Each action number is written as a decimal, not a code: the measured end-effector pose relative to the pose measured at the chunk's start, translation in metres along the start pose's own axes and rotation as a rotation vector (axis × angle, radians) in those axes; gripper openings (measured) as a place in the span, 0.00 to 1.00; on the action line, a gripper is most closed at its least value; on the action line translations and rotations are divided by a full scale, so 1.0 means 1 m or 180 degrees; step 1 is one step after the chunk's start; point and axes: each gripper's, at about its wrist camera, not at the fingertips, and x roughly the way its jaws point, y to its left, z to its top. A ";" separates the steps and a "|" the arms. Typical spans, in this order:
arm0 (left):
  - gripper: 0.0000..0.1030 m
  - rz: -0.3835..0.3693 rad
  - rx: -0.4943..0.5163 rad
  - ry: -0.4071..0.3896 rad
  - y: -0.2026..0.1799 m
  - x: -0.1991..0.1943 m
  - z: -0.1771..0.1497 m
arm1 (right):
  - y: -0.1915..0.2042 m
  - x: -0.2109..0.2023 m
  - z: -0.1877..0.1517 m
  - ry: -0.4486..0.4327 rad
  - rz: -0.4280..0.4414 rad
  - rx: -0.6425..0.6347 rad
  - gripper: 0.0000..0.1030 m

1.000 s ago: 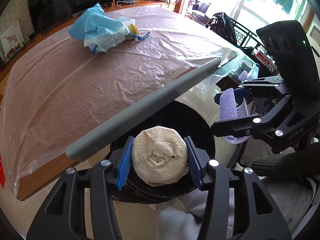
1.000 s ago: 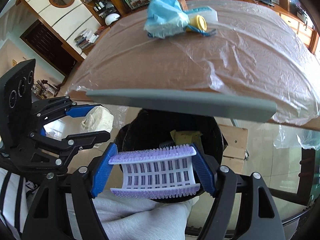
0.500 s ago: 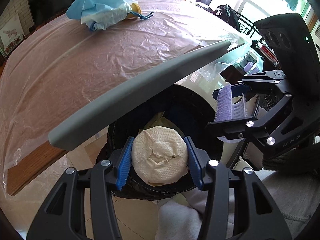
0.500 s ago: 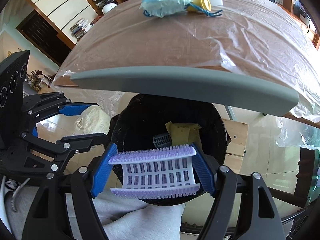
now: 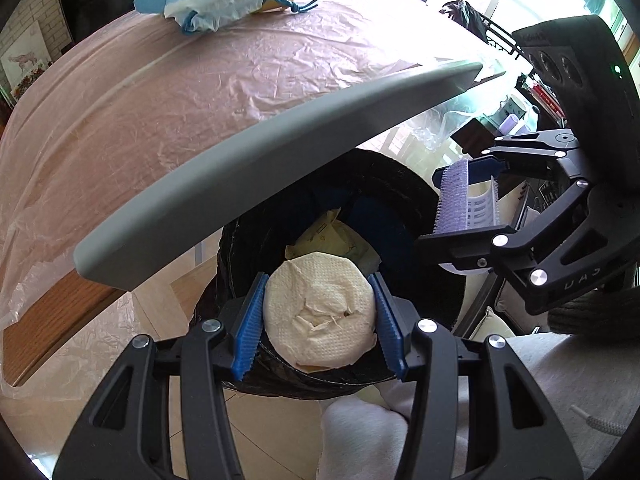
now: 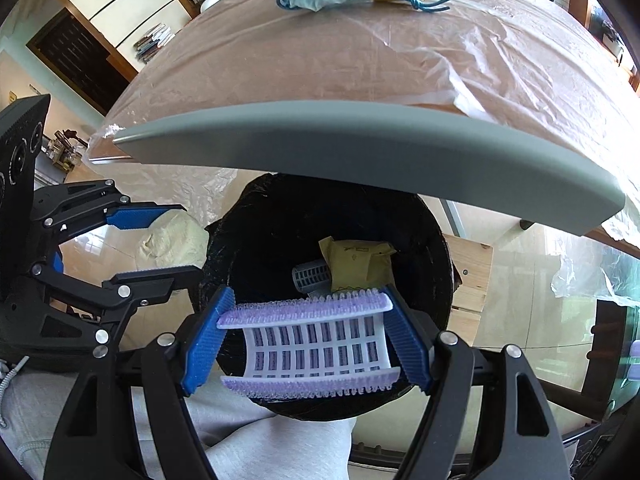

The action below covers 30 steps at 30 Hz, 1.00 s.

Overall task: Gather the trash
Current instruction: 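Open both tools to drop the roller and dough lump into the bin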

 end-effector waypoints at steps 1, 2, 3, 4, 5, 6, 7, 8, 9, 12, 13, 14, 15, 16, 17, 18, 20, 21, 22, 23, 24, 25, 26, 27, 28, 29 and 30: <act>0.50 0.0004 0.0000 0.0007 -0.001 0.001 0.001 | 0.000 0.001 0.000 0.0005 -0.0011 -0.0005 0.71; 0.50 0.0007 0.0000 0.0011 -0.001 0.003 0.001 | 0.000 0.003 0.000 0.0012 -0.0021 -0.0012 0.71; 0.50 0.0012 0.0004 0.0016 -0.001 0.004 0.001 | -0.001 0.005 0.000 0.0019 -0.0036 -0.0021 0.71; 0.50 0.0019 0.0008 0.0018 -0.001 0.004 0.002 | 0.000 0.007 -0.001 0.0029 -0.0066 -0.0038 0.71; 0.50 0.0028 0.0017 0.0022 -0.002 0.005 0.002 | 0.000 0.007 0.000 0.0037 -0.0080 -0.0050 0.71; 0.50 0.0040 0.0026 0.0025 -0.002 0.006 0.002 | 0.001 0.009 -0.001 0.0044 -0.0097 -0.0064 0.71; 0.50 0.0044 0.0027 0.0029 -0.002 0.006 0.002 | 0.001 0.010 -0.001 0.0052 -0.0123 -0.0084 0.71; 0.50 0.0047 0.0028 0.0034 -0.002 0.007 0.002 | 0.002 0.012 -0.002 0.0062 -0.0149 -0.0098 0.71; 0.50 0.0052 0.0030 0.0038 -0.002 0.008 0.002 | 0.002 0.013 -0.002 0.0069 -0.0155 -0.0097 0.71; 0.50 0.0063 0.0034 0.0047 -0.002 0.011 0.001 | 0.001 0.016 -0.002 0.0075 -0.0154 -0.0089 0.71; 0.50 0.0064 0.0032 0.0053 -0.002 0.011 0.001 | 0.001 0.017 -0.002 0.0076 -0.0157 -0.0092 0.71; 0.50 0.0067 0.0032 0.0060 -0.001 0.012 0.000 | 0.001 0.017 -0.002 0.0077 -0.0163 -0.0097 0.71; 0.50 0.0073 0.0033 0.0067 -0.001 0.013 0.000 | 0.001 0.018 -0.001 0.0076 -0.0170 -0.0100 0.71; 0.50 0.0077 0.0033 0.0072 -0.001 0.013 0.000 | 0.001 0.018 -0.001 0.0075 -0.0167 -0.0101 0.71; 0.50 0.0082 0.0034 0.0079 -0.001 0.014 0.000 | 0.001 0.018 0.000 0.0075 -0.0167 -0.0101 0.71; 0.50 0.0087 0.0036 0.0084 -0.001 0.014 0.000 | 0.001 0.019 0.000 0.0074 -0.0171 -0.0104 0.71; 0.50 0.0090 0.0036 0.0092 0.001 0.017 0.000 | 0.002 0.020 0.000 0.0079 -0.0179 -0.0120 0.71; 0.50 0.0092 0.0035 0.0097 0.001 0.017 0.000 | 0.002 0.020 0.002 0.0084 -0.0185 -0.0132 0.71; 0.50 0.0090 0.0034 0.0104 0.002 0.018 0.000 | 0.003 0.021 0.002 0.0089 -0.0191 -0.0142 0.71; 0.50 0.0090 0.0032 0.0111 0.002 0.019 0.000 | 0.003 0.021 0.003 0.0095 -0.0196 -0.0152 0.71; 0.50 0.0092 0.0033 0.0115 0.002 0.019 0.000 | 0.003 0.022 0.004 0.0099 -0.0199 -0.0158 0.71; 0.50 0.0093 0.0038 0.0123 0.002 0.020 0.000 | 0.003 0.022 0.004 0.0102 -0.0198 -0.0160 0.71; 0.50 0.0093 0.0042 0.0127 0.003 0.020 0.000 | 0.003 0.022 0.004 0.0105 -0.0198 -0.0160 0.71; 0.50 0.0095 0.0047 0.0131 0.003 0.021 0.000 | 0.003 0.023 0.005 0.0109 -0.0199 -0.0162 0.71; 0.50 0.0096 0.0051 0.0137 0.003 0.022 0.000 | 0.002 0.023 0.006 0.0113 -0.0200 -0.0166 0.71; 0.50 0.0098 0.0054 0.0141 0.002 0.022 0.000 | 0.002 0.023 0.006 0.0117 -0.0203 -0.0169 0.71; 0.50 0.0099 0.0058 0.0149 0.003 0.023 0.001 | 0.002 0.024 0.006 0.0125 -0.0205 -0.0172 0.71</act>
